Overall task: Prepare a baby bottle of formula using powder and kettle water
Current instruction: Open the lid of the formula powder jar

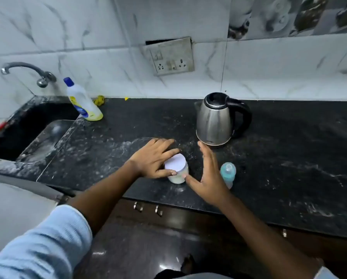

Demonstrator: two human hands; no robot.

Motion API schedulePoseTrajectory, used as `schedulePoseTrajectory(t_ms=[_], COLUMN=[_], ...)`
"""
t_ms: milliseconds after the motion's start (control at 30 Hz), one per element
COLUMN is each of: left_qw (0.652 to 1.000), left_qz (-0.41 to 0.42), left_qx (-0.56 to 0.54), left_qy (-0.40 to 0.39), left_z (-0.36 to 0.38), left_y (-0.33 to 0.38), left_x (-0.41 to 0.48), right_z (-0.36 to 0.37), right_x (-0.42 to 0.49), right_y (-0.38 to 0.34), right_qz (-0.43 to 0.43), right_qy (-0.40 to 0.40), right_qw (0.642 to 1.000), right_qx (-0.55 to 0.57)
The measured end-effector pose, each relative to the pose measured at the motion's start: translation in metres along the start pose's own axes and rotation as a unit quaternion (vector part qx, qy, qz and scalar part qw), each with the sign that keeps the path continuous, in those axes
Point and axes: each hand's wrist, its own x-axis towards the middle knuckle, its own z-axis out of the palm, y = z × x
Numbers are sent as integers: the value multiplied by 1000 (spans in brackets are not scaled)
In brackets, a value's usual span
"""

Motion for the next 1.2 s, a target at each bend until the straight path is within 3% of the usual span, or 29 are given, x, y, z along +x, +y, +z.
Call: schedulePoseTrajectory(t_ms=[100,233,400,700,967,1100,1200], left_qw=[997,987,976,963,971,976,987], left_qz=[75,114,149,261,207,169,74], left_qx=[-13,-112,-159,-68,-85,-72,-74], left_qy=[-29,-9,9,13,83,113,125], left_z=[13,30,37,32,52,59,60], left_y=[-12,-8,6,6,18,23,38], left_x=[6,12,15,47,40,34,27], right_z=[26,49,63,68,75,74,78], right_x=[2,11,7,0,4,0,-2], right_y=[17,37,50,61,57,60,61], right_qz=[122,195,205,219,201,213,212], right_qy=[-80,-123,-132,-107,-62,-78,-63], right_qw=[988,968,962,962,977,974,975], right_qx=[47,96,125,127,31,15,18])
